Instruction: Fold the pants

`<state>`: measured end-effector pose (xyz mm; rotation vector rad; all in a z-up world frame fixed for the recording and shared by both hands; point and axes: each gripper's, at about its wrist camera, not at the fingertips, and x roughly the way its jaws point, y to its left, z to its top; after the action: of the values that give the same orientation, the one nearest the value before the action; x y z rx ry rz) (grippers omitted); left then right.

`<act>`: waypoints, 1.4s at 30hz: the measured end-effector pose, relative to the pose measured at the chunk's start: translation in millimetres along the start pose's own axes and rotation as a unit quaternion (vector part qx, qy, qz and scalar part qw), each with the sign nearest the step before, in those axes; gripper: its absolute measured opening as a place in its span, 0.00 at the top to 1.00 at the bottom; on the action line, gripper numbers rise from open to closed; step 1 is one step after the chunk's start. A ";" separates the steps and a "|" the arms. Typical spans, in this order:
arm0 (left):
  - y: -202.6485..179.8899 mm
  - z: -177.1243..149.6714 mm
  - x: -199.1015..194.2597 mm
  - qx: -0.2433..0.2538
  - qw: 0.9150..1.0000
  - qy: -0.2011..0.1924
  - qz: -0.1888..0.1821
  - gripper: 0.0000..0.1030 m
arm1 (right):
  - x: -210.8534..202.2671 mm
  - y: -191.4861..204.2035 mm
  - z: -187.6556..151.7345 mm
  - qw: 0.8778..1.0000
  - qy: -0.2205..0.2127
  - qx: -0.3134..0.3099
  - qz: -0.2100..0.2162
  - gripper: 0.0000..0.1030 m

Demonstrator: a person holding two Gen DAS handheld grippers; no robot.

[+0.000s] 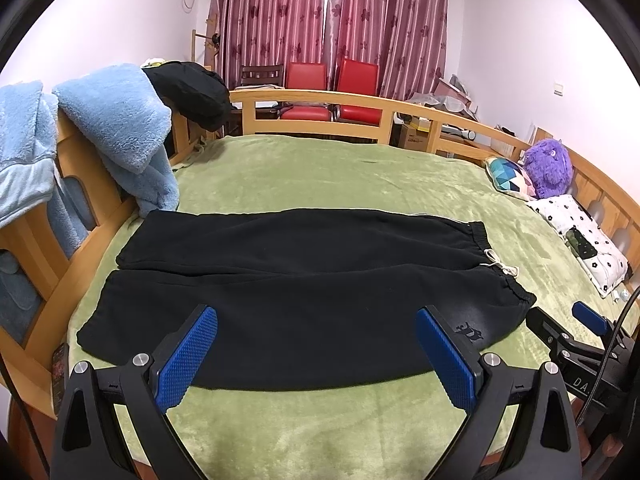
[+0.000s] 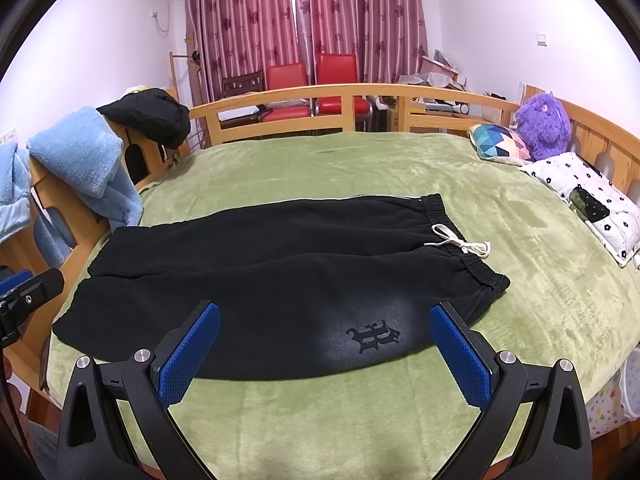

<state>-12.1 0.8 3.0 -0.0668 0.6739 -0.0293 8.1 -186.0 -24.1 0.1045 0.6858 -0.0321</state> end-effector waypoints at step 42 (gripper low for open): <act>183.3 -111.8 157.4 -0.224 0.963 0.129 0.072 0.08 | 149.0 -117.4 -75.8 0.983 0.133 0.125 -0.034 0.07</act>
<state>42.1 170.1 -195.2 -0.4550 0.9360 0.2599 68.0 -293.9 -186.8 0.3310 0.9509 -0.1730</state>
